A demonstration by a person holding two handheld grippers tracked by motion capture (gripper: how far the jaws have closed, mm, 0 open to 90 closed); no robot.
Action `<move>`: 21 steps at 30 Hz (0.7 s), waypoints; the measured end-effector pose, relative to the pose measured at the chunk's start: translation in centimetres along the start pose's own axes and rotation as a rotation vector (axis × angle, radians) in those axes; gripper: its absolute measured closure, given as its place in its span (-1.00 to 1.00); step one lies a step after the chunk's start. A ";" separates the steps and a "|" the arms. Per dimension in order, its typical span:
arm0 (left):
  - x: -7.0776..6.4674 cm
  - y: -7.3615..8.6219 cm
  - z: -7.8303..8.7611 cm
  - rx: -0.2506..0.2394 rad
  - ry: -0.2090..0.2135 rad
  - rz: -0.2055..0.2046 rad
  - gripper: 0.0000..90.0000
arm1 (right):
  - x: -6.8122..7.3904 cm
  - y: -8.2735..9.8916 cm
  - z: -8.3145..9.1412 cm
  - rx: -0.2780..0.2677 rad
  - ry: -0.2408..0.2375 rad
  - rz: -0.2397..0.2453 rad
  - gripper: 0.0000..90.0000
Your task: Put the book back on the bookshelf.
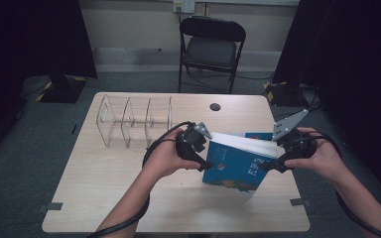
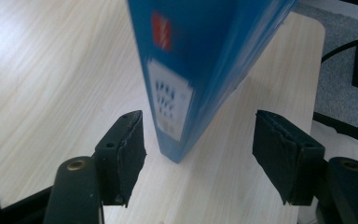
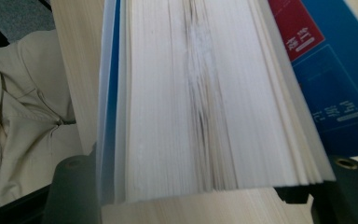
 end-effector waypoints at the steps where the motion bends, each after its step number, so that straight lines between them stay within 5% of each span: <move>1: 0.0 0.0 0.0 0.000 0.000 0.000 -0.24 | 0.0 0.1 0.0 -0.008 0.001 0.000 -0.24; 9: 0.2 -1.5 0.2 -0.007 -0.016 -0.023 -0.26 | 0.0 0.9 -0.1 -0.008 0.003 -0.006 -0.25; 21: -0.6 -3.4 -0.3 -0.025 0.024 -0.065 -0.25 | 0.0 1.8 -0.2 -0.014 0.008 -0.019 -0.25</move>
Point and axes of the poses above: each handheld gripper's, and its own axes: z roughly backward along the jaws, y roughly out of its underside, x roughly to its left, the point moved 9 cm from there along -z, roughly forward along the jaws, and after that the axes turned 10 degrees about z, right-handed, at the moved point
